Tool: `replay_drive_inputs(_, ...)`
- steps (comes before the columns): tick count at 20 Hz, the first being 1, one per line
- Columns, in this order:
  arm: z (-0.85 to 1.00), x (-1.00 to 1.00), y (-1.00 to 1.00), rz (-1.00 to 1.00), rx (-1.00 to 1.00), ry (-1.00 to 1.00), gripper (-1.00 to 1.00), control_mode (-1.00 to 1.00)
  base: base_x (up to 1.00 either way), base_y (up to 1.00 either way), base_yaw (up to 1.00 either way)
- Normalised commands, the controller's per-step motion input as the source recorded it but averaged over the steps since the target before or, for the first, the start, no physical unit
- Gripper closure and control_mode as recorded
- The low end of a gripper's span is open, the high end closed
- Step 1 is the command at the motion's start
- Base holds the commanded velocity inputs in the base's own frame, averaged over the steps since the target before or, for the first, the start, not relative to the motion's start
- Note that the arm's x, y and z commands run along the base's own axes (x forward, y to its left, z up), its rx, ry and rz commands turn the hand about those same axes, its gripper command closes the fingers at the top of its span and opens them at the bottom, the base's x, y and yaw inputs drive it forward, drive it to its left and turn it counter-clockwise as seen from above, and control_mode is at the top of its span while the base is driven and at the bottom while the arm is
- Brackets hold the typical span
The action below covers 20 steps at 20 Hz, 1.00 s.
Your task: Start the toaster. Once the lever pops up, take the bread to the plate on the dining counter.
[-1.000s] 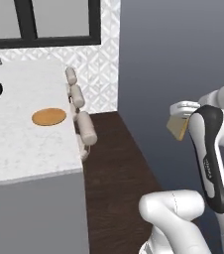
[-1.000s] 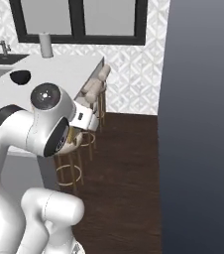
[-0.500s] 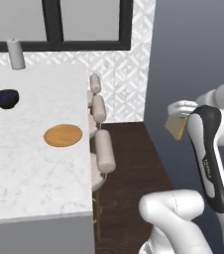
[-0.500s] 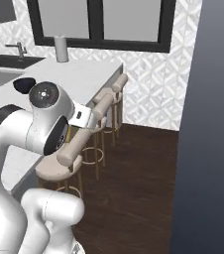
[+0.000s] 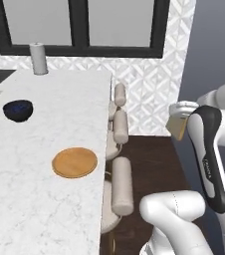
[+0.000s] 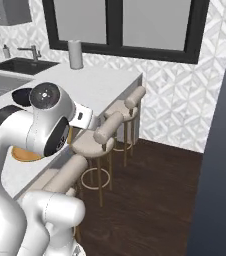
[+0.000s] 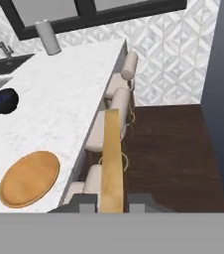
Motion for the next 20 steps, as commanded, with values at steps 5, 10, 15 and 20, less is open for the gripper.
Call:
replay_drive_inputs(5, 0.00, 0.00, 0.00, 0.00, 0.00, 0.00, 1.00, 1.00, 0.64, 0.00, 0.49)
replay_drive_inputs(10, 0.00, 0.00, 0.00, 0.00, 0.00, 0.00, 1.00, 1.00, 0.69, -0.04, 0.65)
replay_drive_inputs(15, 0.00, 0.00, 0.00, 0.00, 0.00, 0.00, 1.00, 1.00, 0.75, -0.11, 0.73)
replay_drive_inputs(20, 0.00, 0.00, 0.00, 0.00, 0.00, 0.00, 1.00, 1.00, 0.81, -0.21, 0.78)
